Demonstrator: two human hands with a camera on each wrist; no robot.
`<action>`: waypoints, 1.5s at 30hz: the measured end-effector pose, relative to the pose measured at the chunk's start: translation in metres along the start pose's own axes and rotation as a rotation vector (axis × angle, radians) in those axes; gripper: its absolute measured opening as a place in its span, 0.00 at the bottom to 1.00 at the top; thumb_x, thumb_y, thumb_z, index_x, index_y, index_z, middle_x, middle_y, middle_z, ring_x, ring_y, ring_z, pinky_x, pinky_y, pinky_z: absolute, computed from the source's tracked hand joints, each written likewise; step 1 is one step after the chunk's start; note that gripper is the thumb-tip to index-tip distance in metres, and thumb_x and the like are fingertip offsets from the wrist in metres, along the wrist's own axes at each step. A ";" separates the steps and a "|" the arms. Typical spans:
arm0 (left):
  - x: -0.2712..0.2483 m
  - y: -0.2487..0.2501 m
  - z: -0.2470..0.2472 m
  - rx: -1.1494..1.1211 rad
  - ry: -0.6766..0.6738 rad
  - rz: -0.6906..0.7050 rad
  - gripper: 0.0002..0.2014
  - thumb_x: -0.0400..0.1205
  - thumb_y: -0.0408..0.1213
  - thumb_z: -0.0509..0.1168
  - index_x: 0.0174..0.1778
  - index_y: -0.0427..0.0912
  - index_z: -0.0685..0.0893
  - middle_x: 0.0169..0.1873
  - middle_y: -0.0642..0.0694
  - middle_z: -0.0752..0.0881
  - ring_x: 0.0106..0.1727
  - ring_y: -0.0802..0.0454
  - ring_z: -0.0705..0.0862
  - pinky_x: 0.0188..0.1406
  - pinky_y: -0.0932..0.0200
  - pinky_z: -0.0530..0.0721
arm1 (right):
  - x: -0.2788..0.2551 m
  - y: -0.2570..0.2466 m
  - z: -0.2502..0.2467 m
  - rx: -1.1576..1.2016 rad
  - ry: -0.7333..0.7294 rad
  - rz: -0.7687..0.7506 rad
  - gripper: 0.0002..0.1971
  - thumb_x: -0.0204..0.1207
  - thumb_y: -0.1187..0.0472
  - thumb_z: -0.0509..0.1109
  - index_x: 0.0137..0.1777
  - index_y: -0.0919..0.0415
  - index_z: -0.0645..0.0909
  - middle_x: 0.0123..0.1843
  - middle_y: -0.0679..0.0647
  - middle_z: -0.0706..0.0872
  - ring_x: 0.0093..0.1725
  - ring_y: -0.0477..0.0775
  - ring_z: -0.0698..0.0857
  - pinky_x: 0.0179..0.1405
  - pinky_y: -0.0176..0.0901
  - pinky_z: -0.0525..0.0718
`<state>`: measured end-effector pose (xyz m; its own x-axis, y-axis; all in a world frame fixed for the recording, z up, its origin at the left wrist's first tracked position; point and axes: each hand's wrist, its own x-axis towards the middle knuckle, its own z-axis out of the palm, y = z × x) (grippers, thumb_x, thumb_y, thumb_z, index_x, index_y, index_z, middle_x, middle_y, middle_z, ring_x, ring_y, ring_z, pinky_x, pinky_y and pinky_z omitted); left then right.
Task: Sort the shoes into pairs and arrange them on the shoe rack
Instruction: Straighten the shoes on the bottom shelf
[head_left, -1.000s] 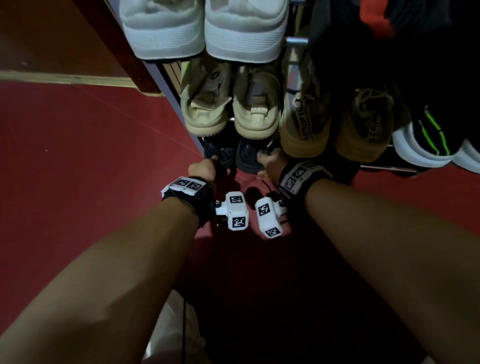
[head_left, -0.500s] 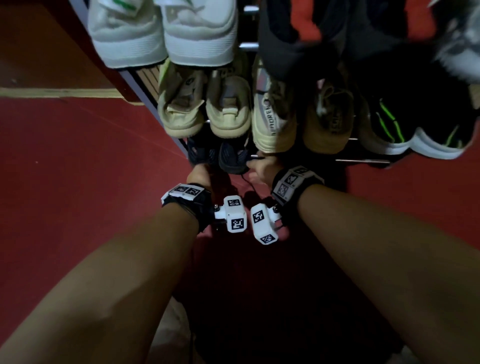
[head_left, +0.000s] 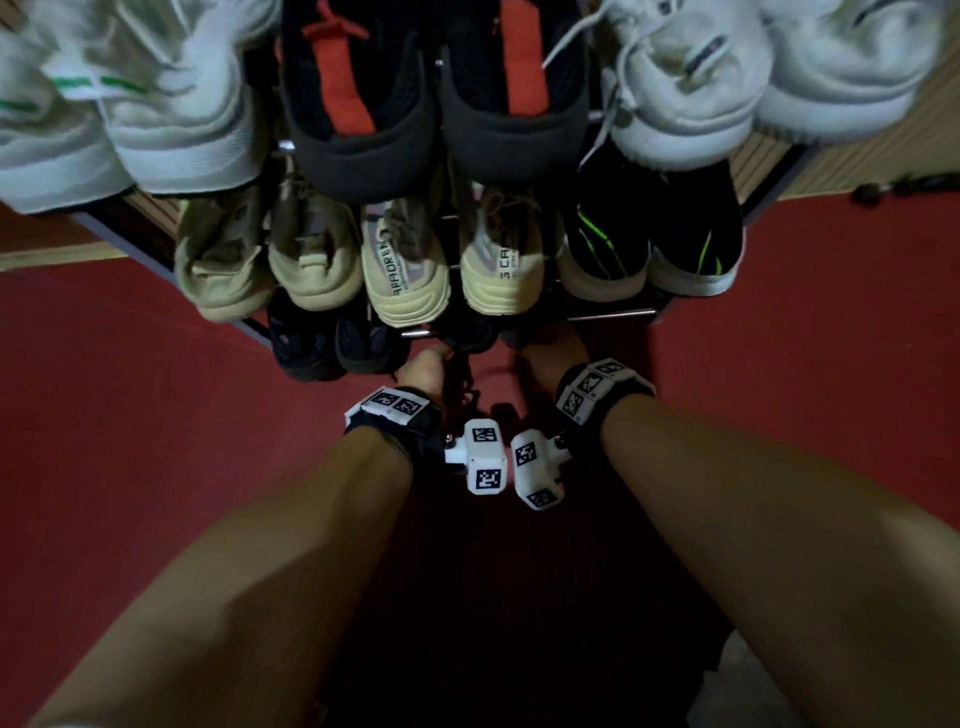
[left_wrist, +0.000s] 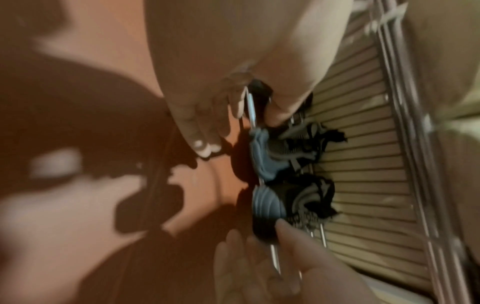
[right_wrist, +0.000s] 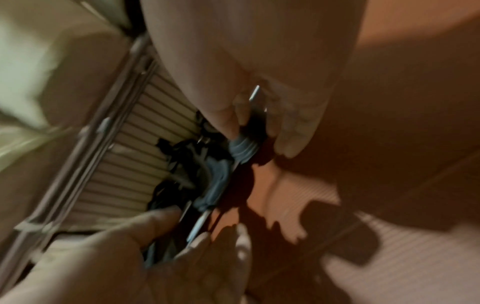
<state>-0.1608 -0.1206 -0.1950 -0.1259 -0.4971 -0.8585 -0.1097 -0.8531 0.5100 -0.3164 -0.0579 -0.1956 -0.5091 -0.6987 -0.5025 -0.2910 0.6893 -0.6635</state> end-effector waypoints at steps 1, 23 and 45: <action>0.000 0.003 0.006 -0.030 -0.006 0.034 0.14 0.73 0.46 0.71 0.46 0.40 0.85 0.42 0.37 0.85 0.38 0.41 0.84 0.42 0.40 0.86 | 0.003 0.003 -0.001 -0.003 0.034 -0.019 0.22 0.78 0.54 0.62 0.70 0.64 0.76 0.67 0.62 0.82 0.66 0.63 0.81 0.64 0.52 0.79; -0.019 0.019 0.007 0.105 0.005 0.093 0.08 0.85 0.31 0.55 0.46 0.36 0.79 0.34 0.36 0.80 0.17 0.49 0.77 0.26 0.56 0.75 | 0.006 -0.010 -0.022 0.191 -0.133 0.040 0.25 0.79 0.50 0.67 0.74 0.57 0.74 0.78 0.59 0.74 0.74 0.62 0.75 0.72 0.52 0.76; -0.159 -0.010 -0.076 0.184 0.078 0.171 0.12 0.82 0.39 0.59 0.59 0.39 0.75 0.42 0.37 0.83 0.39 0.40 0.85 0.42 0.44 0.89 | -0.104 0.031 -0.066 0.694 -0.142 0.379 0.19 0.66 0.71 0.64 0.58 0.70 0.81 0.48 0.67 0.84 0.37 0.65 0.85 0.34 0.50 0.85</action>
<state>-0.0650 -0.0450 -0.0678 -0.0822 -0.6484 -0.7568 -0.2719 -0.7160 0.6430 -0.3257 0.0486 -0.1277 -0.3506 -0.4908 -0.7976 0.4745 0.6412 -0.6031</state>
